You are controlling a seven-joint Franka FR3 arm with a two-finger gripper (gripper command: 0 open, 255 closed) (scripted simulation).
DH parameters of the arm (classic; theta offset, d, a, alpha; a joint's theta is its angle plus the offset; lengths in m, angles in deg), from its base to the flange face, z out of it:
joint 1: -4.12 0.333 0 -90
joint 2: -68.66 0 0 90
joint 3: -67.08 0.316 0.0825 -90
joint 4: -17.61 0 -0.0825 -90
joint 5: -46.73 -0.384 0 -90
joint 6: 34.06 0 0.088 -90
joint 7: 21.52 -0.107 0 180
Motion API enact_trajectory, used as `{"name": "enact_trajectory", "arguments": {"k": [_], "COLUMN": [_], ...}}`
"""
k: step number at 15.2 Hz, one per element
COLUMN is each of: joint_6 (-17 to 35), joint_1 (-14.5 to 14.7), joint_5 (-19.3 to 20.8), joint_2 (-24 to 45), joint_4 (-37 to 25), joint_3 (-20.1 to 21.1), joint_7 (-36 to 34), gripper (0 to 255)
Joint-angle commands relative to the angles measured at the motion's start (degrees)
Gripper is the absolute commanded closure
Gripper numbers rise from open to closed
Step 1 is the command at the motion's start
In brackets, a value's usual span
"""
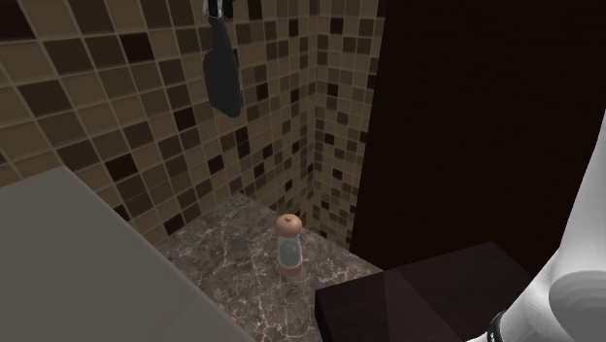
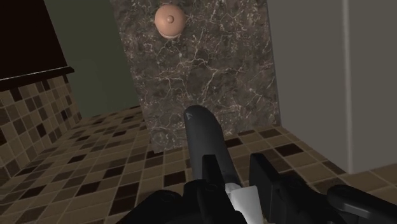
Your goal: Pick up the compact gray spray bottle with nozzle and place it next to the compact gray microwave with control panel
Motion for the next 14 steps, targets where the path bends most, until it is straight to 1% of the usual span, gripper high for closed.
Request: {"name": "enact_trajectory", "arguments": {"k": [1,6,7,14], "joint_6": [-0.4,1.3,1.6,8.6], "joint_1": [0.9,4.3,5.6,4.3], "joint_5": [0.1,-0.2,-0.2,-1.7], "joint_2": [-0.3,-3.6,-4.2,-7.7], "joint_4": [-0.1,4.5,5.4,15.8], "joint_3": [0.4,2.6,3.4,3.1], "joint_7": [-1.3,-7.2,-9.4,-8.5], "gripper": [255,255,255,255]}}
